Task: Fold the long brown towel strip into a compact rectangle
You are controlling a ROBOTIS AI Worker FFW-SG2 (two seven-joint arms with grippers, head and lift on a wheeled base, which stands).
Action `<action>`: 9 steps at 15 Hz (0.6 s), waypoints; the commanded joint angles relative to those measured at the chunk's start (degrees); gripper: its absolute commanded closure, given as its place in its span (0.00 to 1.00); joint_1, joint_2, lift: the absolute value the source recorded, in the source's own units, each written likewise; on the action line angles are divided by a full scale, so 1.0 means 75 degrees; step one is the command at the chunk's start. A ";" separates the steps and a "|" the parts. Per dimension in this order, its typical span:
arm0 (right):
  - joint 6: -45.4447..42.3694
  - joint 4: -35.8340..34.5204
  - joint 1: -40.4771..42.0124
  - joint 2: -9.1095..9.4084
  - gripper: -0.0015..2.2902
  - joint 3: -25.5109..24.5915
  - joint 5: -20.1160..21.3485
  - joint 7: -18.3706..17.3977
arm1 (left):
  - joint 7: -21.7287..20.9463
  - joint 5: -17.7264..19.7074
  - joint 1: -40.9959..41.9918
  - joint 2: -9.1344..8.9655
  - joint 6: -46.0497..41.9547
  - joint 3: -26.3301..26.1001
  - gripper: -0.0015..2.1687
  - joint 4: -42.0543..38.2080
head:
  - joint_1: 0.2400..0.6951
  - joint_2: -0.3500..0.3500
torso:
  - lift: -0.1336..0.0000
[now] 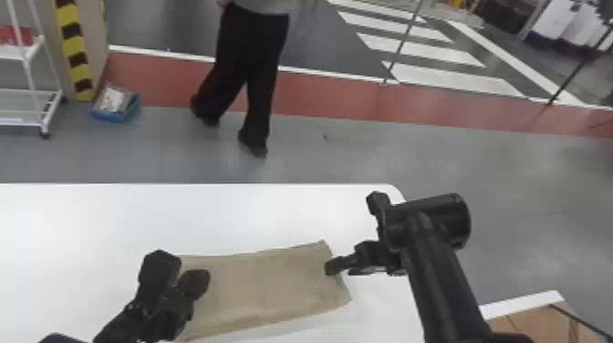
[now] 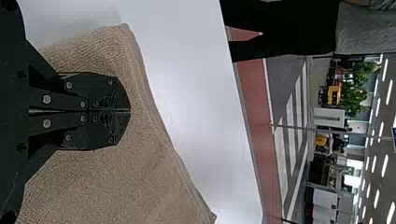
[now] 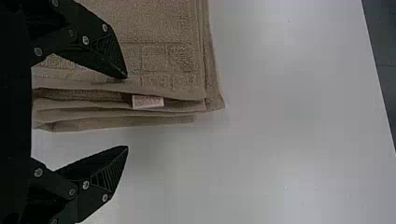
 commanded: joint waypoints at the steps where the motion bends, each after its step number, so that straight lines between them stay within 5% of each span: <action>1: 0.0308 -0.0132 -0.0045 -0.0070 0.18 -0.0037 0.0049 0.0126 | 0.0001 0.0006 0.0022 0.0008 0.0004 0.0009 0.64 -0.0008 | 1.00 0.00 | 1.00; 9: -0.0418 0.0536 -0.0163 -0.0023 0.18 0.0279 0.0236 -0.0225 | -0.0046 0.0006 0.0081 0.0032 0.0004 0.0009 0.64 -0.0066 | 1.00 0.00 | 1.00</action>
